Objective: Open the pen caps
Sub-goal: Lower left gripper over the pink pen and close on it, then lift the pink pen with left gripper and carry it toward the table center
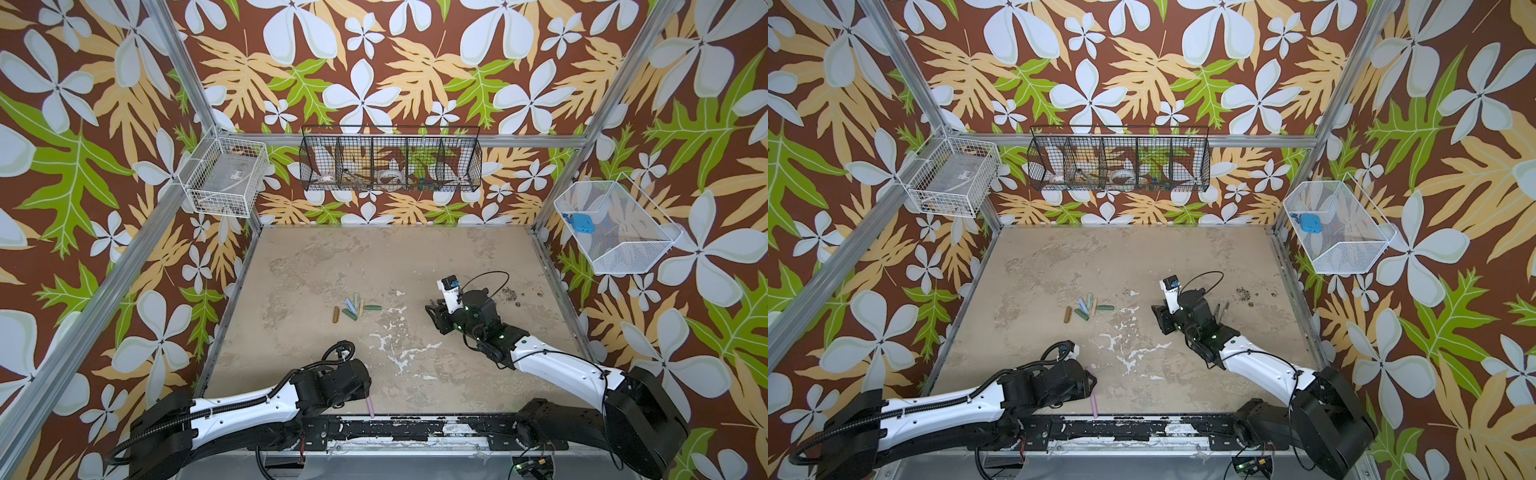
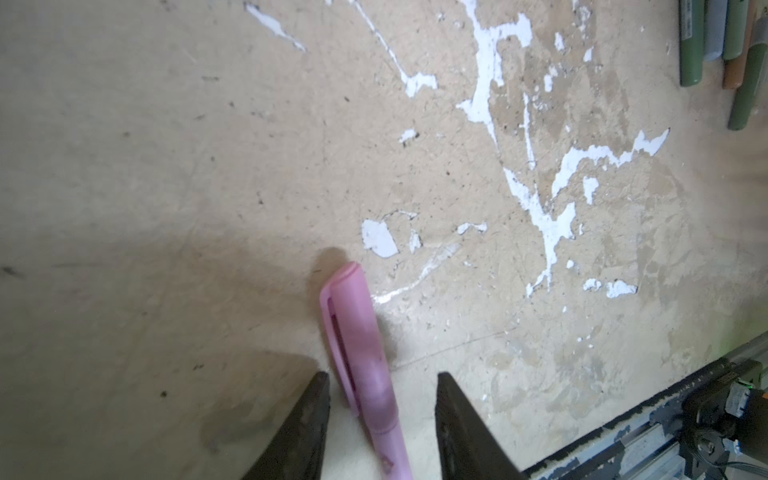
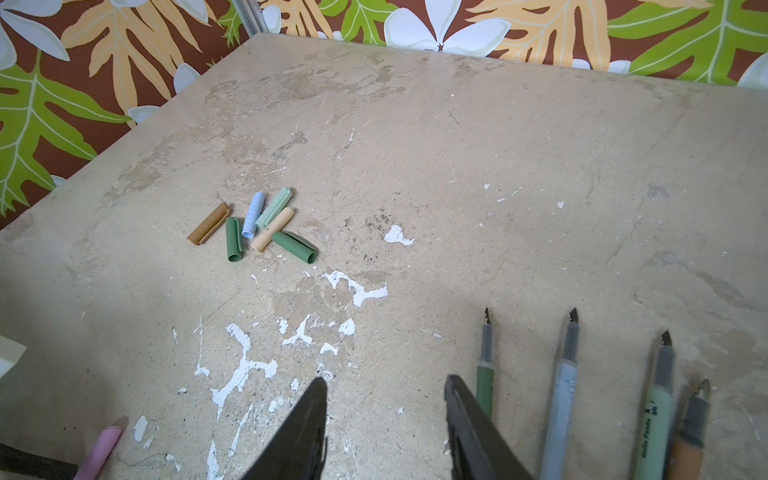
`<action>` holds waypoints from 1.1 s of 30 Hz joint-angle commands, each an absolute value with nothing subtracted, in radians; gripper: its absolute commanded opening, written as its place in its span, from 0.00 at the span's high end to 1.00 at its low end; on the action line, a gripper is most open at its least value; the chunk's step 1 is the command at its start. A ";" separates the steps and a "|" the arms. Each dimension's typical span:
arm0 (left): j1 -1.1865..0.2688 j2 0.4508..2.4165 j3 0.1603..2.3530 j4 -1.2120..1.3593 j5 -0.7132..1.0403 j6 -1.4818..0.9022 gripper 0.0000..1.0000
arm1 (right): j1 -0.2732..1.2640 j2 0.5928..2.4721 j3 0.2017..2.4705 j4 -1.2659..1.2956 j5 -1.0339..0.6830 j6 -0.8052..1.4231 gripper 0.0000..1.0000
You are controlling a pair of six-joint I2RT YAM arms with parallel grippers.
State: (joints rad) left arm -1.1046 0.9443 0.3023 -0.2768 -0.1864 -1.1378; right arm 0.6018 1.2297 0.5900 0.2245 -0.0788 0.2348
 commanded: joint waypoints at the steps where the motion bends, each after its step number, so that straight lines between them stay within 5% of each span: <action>1: -1.106 0.987 0.321 -0.297 -0.185 -1.111 0.59 | 0.603 1.232 0.589 0.234 -0.061 0.227 0.54; 24: -1.105 1.121 0.417 -0.327 -0.220 -1.024 0.82 | 0.603 1.229 0.583 0.239 -0.060 0.233 0.52; 33: -1.024 1.227 0.495 -0.296 -0.210 -0.914 0.83 | 0.603 1.241 0.588 0.235 -0.078 0.232 0.51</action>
